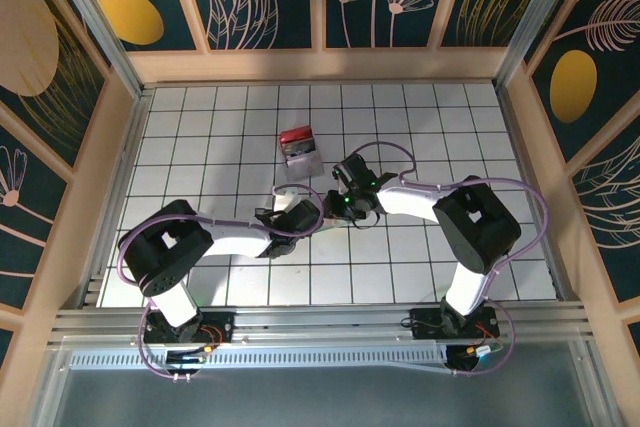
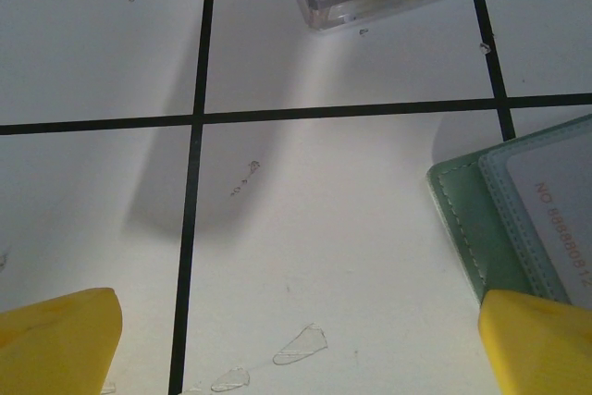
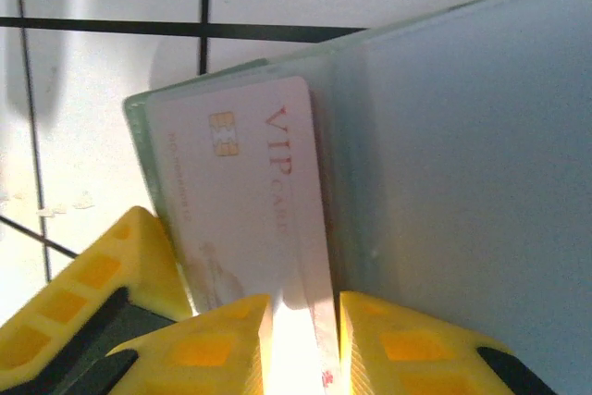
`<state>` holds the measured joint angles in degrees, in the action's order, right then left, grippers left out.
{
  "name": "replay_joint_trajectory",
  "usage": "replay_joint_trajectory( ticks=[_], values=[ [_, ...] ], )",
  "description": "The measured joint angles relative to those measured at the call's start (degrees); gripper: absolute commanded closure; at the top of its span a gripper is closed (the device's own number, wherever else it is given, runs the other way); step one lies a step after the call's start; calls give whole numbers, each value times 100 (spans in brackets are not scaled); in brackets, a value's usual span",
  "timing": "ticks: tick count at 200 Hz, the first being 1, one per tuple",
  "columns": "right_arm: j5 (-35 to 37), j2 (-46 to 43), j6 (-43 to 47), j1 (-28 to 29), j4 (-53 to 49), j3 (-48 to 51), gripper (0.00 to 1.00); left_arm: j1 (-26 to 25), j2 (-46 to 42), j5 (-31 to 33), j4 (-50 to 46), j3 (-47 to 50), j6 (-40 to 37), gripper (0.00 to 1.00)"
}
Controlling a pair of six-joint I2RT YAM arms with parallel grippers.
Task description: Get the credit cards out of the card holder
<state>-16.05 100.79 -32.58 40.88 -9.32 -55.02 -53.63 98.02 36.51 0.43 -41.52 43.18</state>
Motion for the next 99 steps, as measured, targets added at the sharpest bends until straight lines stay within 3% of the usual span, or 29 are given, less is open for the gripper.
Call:
replay_joint_trajectory(
  ticks=[99],
  values=[
    [-671, -160, -127, -197, 490, 195, 81, 4, 35, 4, -4, -28, 0, 1]
  ],
)
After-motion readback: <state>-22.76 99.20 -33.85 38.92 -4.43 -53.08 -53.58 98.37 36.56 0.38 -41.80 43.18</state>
